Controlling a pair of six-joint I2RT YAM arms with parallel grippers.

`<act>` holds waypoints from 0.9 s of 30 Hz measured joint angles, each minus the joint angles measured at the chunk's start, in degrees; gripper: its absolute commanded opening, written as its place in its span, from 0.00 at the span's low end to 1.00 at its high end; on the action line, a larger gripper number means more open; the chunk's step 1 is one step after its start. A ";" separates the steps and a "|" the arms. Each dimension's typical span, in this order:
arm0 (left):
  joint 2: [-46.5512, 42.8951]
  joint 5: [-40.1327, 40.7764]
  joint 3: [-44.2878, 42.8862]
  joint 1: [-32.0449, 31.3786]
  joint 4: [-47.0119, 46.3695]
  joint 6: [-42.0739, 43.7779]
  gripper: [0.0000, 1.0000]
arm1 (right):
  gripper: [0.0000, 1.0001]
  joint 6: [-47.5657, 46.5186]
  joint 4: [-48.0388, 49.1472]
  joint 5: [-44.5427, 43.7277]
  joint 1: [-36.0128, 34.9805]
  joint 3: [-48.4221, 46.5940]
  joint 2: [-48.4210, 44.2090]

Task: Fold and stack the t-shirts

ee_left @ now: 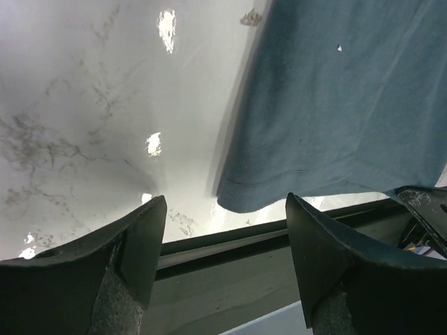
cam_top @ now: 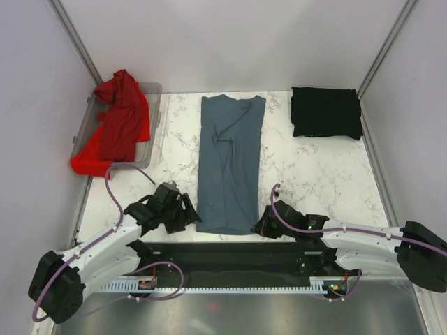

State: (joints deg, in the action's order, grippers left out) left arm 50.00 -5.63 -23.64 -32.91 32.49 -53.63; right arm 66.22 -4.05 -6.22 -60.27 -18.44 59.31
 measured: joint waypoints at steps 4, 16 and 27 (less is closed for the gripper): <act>1.27 0.98 1.55 -3.10 -2.21 -2.16 0.72 | 0.00 0.00 -1.68 -0.20 0.00 1.27 -1.38; 7.85 1.27 2.45 -6.86 -12.37 -6.25 0.35 | 0.00 0.00 -2.01 -0.22 0.00 2.60 -2.82; 3.93 3.67 3.15 -14.27 -9.90 -9.29 0.02 | 0.00 -0.44 -4.24 1.55 -0.02 3.10 -8.44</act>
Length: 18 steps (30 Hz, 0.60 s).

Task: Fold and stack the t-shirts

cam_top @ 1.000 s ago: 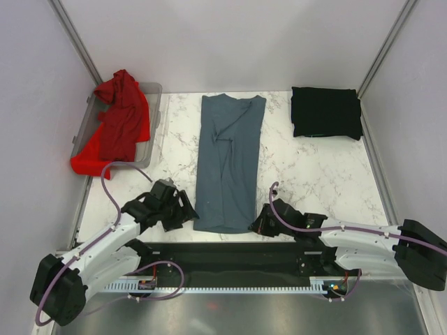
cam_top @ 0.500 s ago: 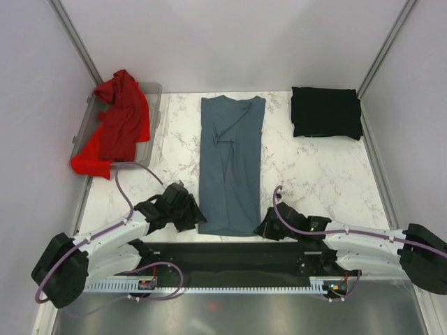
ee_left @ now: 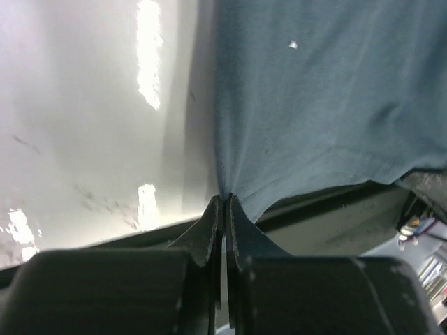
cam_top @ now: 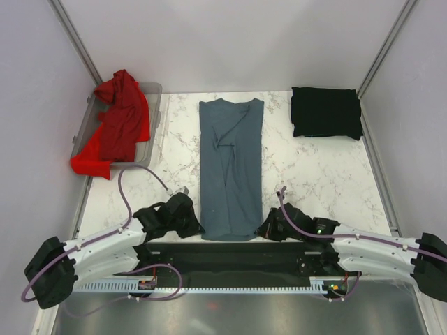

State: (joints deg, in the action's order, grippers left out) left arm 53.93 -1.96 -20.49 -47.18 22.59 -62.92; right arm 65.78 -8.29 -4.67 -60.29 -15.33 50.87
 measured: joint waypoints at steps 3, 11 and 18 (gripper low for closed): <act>-5.35 1.84 -0.74 -4.13 4.26 -1.95 0.02 | 0.00 -0.02 -2.36 0.98 0.00 0.00 -4.02; -11.50 4.96 -6.49 -7.10 13.57 -4.63 0.02 | 0.00 0.02 -8.98 2.47 -0.61 -1.05 -7.65; -5.90 12.33 -20.00 -7.26 20.26 -2.95 0.02 | 0.00 -4.28 -21.88 -6.43 -0.61 -19.28 -1.99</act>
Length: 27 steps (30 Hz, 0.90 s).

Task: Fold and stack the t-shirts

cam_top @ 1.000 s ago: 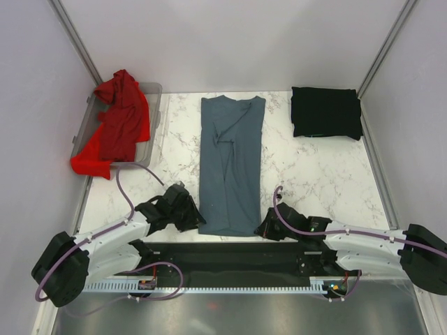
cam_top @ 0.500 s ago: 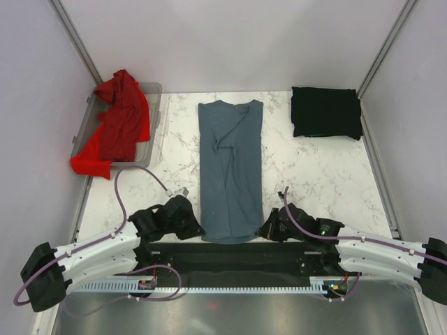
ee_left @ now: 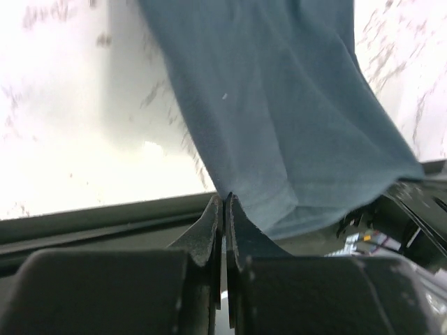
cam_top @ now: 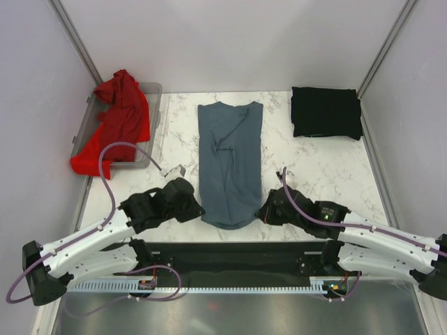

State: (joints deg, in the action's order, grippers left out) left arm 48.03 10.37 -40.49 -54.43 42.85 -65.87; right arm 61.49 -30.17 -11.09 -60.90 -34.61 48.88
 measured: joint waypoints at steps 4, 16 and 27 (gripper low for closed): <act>7.28 4.20 -8.92 1.01 1.99 3.54 0.02 | 0.00 -6.08 -3.82 -5.55 1.60 -13.51 7.08; 26.08 3.85 -28.61 20.65 1.05 19.32 0.02 | 0.00 -22.86 -7.39 -7.69 17.42 -34.99 29.88; 50.71 -4.50 -42.36 30.69 -3.19 28.48 0.02 | 0.00 -31.47 -3.72 -1.38 28.02 -44.17 48.57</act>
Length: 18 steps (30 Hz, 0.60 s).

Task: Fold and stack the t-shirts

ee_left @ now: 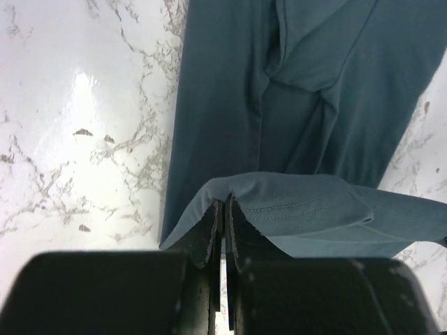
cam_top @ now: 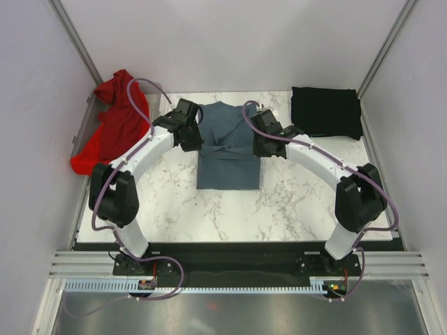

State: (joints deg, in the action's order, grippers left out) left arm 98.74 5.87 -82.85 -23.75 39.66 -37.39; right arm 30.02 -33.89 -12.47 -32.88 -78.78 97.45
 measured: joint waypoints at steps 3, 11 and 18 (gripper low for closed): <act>4.74 -1.33 -3.04 1.27 -0.20 1.11 0.02 | 0.00 -1.42 0.92 1.70 1.66 -2.51 4.09; 17.59 -3.85 -12.98 3.78 -0.87 3.39 0.11 | 0.16 -4.59 2.40 6.16 6.16 -10.29 16.02; 30.38 -8.44 -29.66 8.04 5.25 5.44 0.87 | 0.84 -7.34 -3.50 9.68 10.34 -28.30 28.09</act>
State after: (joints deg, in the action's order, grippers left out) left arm 129.12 -2.57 -112.51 -15.70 44.91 -31.94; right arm 22.68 -37.39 -2.79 -22.55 -107.09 125.54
